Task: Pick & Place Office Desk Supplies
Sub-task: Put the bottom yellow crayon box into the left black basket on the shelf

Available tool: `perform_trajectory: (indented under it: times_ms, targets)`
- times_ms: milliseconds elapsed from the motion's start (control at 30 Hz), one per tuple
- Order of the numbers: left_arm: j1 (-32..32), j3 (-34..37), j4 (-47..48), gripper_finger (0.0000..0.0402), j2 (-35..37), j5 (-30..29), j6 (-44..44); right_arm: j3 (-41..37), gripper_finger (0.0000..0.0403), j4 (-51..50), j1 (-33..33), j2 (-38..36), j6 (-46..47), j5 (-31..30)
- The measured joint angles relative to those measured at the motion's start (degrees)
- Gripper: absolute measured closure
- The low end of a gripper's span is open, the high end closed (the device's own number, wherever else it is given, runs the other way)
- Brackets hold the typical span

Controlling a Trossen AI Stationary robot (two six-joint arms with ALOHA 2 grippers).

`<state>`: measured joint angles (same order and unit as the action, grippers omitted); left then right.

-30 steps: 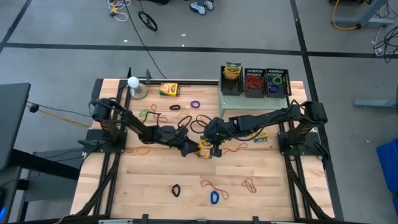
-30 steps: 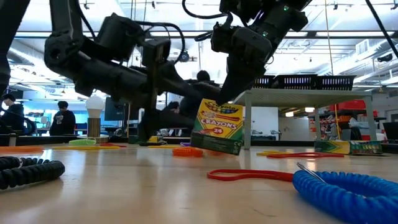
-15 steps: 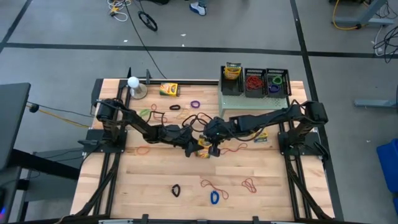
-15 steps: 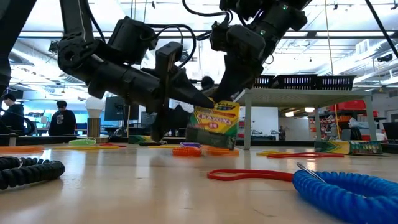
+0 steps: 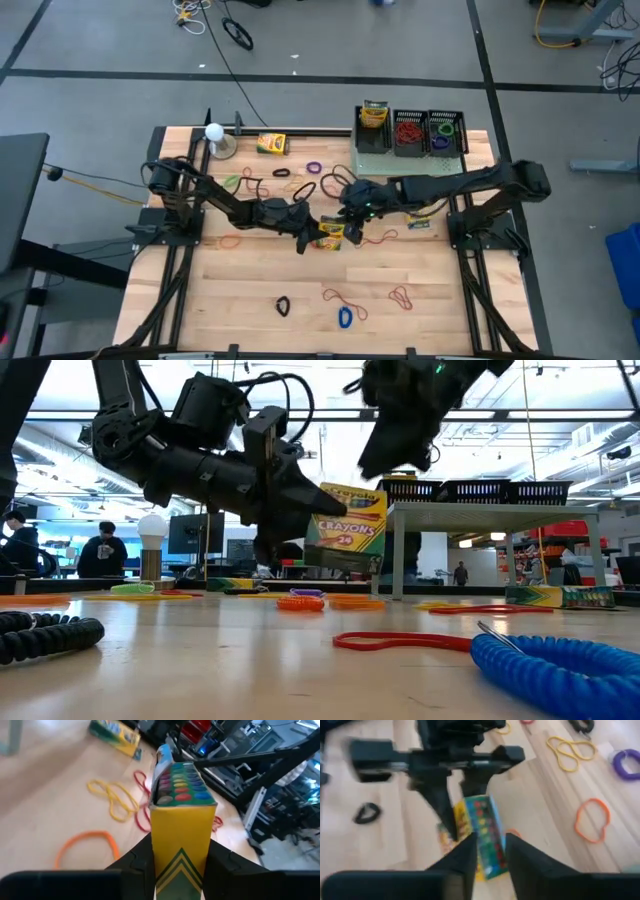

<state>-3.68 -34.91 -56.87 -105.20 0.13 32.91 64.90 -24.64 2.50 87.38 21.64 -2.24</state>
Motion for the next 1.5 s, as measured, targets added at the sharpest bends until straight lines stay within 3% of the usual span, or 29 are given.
perform_trajectory:
  times_ms: [267,367,467,767,1067,1300,1500]
  targets:
    - [0.0,-4.1,2.4,0.0284,0.6,0.2,-9.9,0.0,0.0177,-3.5,-1.7,-2.7,-0.2,6.1]
    - [0.1,-6.0,4.6,0.0284,0.6,0.7,-12.8,0.0,0.0155,-4.1,-2.8,-2.7,-1.6,7.5]
    - [0.4,-7.2,6.2,0.0284,0.6,1.9,-14.2,0.0,0.0151,-4.1,-4.0,-2.7,-2.2,12.9]
    - [0.8,-8.1,6.8,0.0283,0.6,1.7,-16.0,-0.1,0.0202,-5.7,-4.1,1.2,-3.5,16.2]
    - [2.3,-8.0,7.4,0.0276,1.3,3.4,-11.7,-0.1,0.0312,-5.2,-4.1,0.5,-5.2,15.6]
    - [7.0,-8.1,11.7,0.0217,8.7,9.1,-6.3,1.1,0.0316,-8.9,-5.4,-4.6,-7.8,14.8]
    - [9.6,-8.0,19.9,0.0171,16.3,9.5,-9.3,11.8,0.0316,-23.6,-10.3,-8.2,-15.4,11.0]
